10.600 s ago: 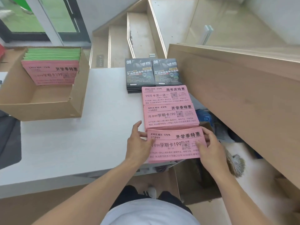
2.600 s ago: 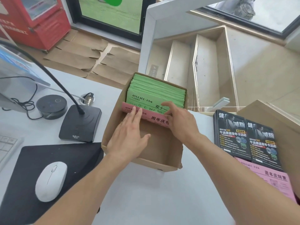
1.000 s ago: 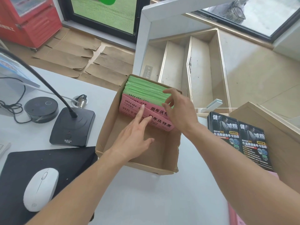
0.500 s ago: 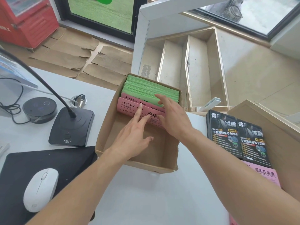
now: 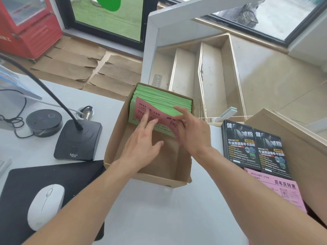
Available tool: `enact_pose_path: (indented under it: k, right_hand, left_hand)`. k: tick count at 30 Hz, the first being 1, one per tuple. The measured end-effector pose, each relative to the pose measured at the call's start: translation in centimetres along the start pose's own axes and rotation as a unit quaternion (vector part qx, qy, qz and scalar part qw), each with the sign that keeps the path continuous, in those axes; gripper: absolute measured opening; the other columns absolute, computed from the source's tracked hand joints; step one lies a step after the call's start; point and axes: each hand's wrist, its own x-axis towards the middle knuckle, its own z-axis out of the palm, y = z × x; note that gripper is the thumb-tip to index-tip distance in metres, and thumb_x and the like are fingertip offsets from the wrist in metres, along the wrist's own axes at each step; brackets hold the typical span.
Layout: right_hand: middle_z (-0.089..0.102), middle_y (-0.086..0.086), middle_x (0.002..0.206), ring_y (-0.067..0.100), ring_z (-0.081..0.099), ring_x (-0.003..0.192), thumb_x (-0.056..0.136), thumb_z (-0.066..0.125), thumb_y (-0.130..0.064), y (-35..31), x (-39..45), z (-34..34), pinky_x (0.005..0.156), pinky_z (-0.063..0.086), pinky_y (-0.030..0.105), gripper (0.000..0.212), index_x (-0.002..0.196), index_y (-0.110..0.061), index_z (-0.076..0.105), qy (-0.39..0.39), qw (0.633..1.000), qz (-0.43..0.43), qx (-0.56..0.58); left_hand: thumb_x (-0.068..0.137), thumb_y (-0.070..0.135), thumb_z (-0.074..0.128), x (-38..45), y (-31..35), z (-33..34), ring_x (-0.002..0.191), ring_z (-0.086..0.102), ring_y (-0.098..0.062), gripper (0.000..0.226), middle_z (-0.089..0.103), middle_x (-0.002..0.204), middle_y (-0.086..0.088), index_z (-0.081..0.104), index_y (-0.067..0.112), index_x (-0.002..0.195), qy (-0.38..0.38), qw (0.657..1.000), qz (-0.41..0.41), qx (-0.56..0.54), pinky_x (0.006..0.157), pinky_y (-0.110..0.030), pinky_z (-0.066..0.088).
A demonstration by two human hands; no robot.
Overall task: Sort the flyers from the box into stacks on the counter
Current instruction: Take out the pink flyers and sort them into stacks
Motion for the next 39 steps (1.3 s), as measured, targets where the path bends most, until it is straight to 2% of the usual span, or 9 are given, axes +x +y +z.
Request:
enact_pose_path:
  k: [5,9,12,14,16,19,26,34,39]
  right_hand:
    - [0.071,-0.022,0.098,-0.001,0.065,0.084,0.097,0.059,-0.009,-0.3,0.2,-3.0,0.075,0.057,0.035,0.048,0.132,-0.041,0.055,0.020,0.989,0.069,0.129]
    - [0.074,-0.019,0.093,0.001,0.065,0.086,0.096,0.064,-0.005,0.4,-0.9,-7.9,0.066,0.053,0.017,0.050,0.129,-0.042,0.057,-0.046,0.968,0.084,0.230]
    - [0.076,-0.012,0.094,0.013,0.069,0.087,0.095,0.066,-0.002,1.5,-2.6,-10.2,0.068,0.059,0.027,0.052,0.127,-0.042,0.057,-0.088,0.949,0.097,0.288]
    - [0.077,-0.006,0.097,0.025,0.071,0.088,0.094,0.069,-0.002,2.3,-3.7,-10.7,0.074,0.063,0.040,0.052,0.128,-0.039,0.058,-0.108,0.934,0.118,0.318]
    - [0.078,-0.004,0.099,0.030,0.072,0.089,0.092,0.072,-0.004,3.0,-4.6,-10.8,0.077,0.063,0.047,0.051,0.129,-0.038,0.058,-0.116,0.926,0.144,0.328]
    - [0.078,-0.005,0.098,0.027,0.074,0.087,0.091,0.073,-0.007,3.7,-5.6,-10.5,0.077,0.063,0.048,0.049,0.128,-0.036,0.059,-0.116,0.920,0.178,0.329]
    - [0.078,-0.008,0.097,0.021,0.075,0.087,0.094,0.071,-0.009,3.8,-6.0,-9.6,0.074,0.062,0.043,0.042,0.127,-0.034,0.060,-0.126,0.911,0.208,0.332]
    - [0.076,-0.013,0.094,0.005,0.071,0.077,0.096,0.067,-0.010,2.3,-2.2,-7.1,0.059,0.057,0.023,0.040,0.126,-0.035,0.060,-0.040,0.952,0.171,0.249]
    - [0.071,-0.011,0.096,0.006,0.068,0.080,0.097,0.064,-0.007,1.0,1.4,-3.4,0.066,0.059,0.027,0.040,0.129,-0.030,0.059,-0.060,0.964,0.154,0.209]
  left_hand:
    - [0.091,0.035,0.073,-0.2,0.6,-1.0,0.152,0.019,-0.007,0.087,0.002,0.168,0.018,0.019,0.035,0.159,0.105,0.989,-0.021,-0.099,0.117,-0.033,0.027]
    - [0.084,0.049,0.078,-0.9,1.3,-3.6,0.148,0.025,0.002,0.101,0.024,0.164,0.022,0.011,0.040,0.159,0.180,0.938,-0.072,-0.286,0.118,-0.030,0.026]
    - [0.081,0.036,0.079,-1.0,1.2,-5.1,0.128,0.060,-0.015,0.074,0.063,0.139,0.004,0.049,0.026,0.147,0.131,0.875,-0.069,-0.460,0.109,-0.037,0.047]
    - [0.077,0.029,0.078,-1.3,1.5,-5.3,0.110,0.070,-0.030,0.038,0.076,0.113,-0.007,0.076,0.023,0.114,0.100,0.842,-0.080,-0.524,0.101,-0.048,0.053]
    - [0.073,0.024,0.079,-2.1,2.0,-4.9,0.100,0.073,-0.032,0.017,0.079,0.100,-0.010,0.083,0.023,0.090,0.098,0.849,-0.095,-0.511,0.092,-0.043,0.058]
    - [0.069,0.021,0.082,-3.0,2.8,-4.4,0.084,0.076,-0.022,0.011,0.079,0.091,-0.009,0.083,0.021,0.081,0.096,0.859,-0.101,-0.492,0.074,-0.027,0.061]
    - [0.068,0.004,0.088,-3.4,3.2,-4.5,0.079,0.075,-0.019,0.019,0.078,0.083,-0.008,0.074,0.012,0.078,0.113,0.894,-0.085,-0.426,0.076,-0.028,0.060]
    - [0.071,0.005,0.089,-1.2,0.7,-6.8,0.072,0.070,-0.008,0.022,0.076,0.079,-0.004,0.070,0.013,0.080,0.159,0.908,-0.105,-0.374,0.069,-0.018,0.056]
    - [0.079,0.003,0.084,2.6,-1.8,-8.3,0.072,0.071,-0.010,0.022,0.075,0.080,-0.002,0.072,0.012,0.094,0.127,0.946,-0.102,-0.281,0.071,-0.025,0.059]
